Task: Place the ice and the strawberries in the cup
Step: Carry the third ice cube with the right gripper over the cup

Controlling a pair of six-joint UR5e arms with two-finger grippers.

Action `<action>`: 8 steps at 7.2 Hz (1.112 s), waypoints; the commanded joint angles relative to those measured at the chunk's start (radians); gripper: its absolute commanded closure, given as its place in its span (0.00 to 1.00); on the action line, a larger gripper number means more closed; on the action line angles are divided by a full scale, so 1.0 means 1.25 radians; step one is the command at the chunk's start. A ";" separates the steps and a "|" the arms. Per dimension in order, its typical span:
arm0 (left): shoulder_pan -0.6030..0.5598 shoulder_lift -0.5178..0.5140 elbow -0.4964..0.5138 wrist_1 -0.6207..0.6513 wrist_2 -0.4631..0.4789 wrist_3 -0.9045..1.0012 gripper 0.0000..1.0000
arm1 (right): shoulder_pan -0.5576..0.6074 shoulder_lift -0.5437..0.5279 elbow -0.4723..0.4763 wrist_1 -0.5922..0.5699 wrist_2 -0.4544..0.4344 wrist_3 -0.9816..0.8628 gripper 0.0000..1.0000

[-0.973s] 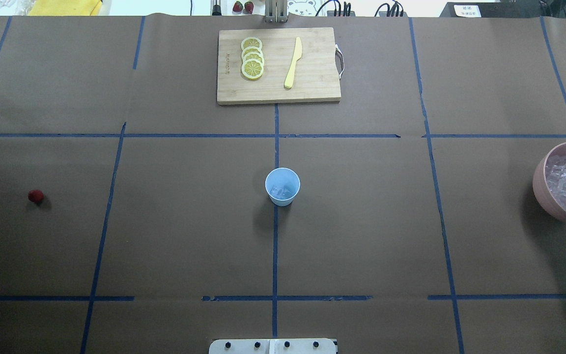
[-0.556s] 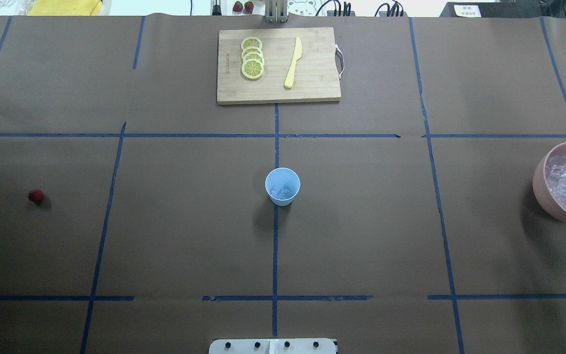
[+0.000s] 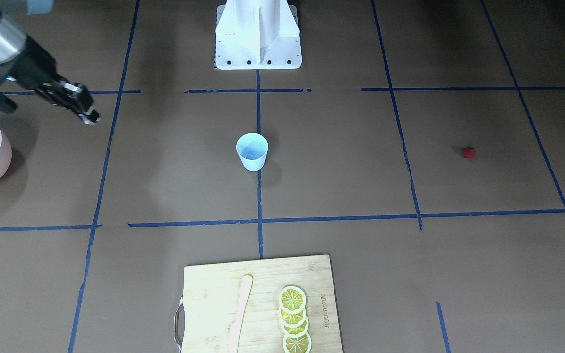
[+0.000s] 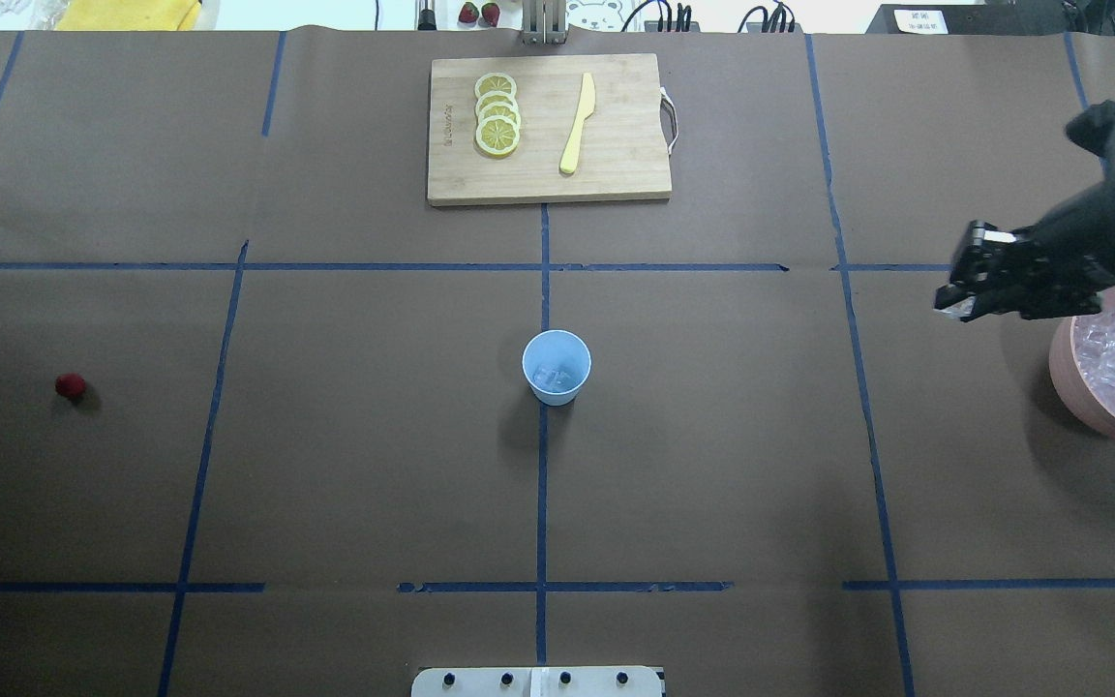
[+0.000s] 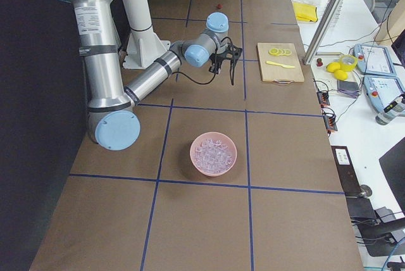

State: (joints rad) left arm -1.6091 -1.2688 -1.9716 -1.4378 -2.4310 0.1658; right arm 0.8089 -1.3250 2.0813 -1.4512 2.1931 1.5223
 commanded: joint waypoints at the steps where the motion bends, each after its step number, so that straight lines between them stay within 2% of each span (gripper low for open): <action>1: 0.000 0.000 -0.001 0.000 0.000 0.001 0.00 | -0.158 0.228 -0.131 -0.070 -0.154 0.151 1.00; 3: 0.000 0.000 0.000 0.000 0.001 0.000 0.00 | -0.195 0.371 -0.285 -0.066 -0.182 0.201 0.99; 4: 0.000 0.000 0.002 0.000 0.001 0.000 0.00 | -0.206 0.397 -0.321 -0.066 -0.190 0.210 0.98; 5: 0.000 0.000 0.002 0.000 0.001 0.000 0.00 | -0.209 0.400 -0.324 -0.066 -0.192 0.211 0.97; 7: 0.000 0.000 0.003 0.000 0.001 0.000 0.00 | -0.216 0.400 -0.327 -0.066 -0.192 0.209 0.83; 8: 0.000 0.000 0.003 0.000 0.001 0.000 0.00 | -0.220 0.400 -0.341 -0.067 -0.192 0.207 0.72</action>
State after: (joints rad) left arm -1.6091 -1.2686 -1.9686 -1.4373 -2.4298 0.1660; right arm 0.5396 -0.8263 1.6702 -1.5344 1.9531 1.7835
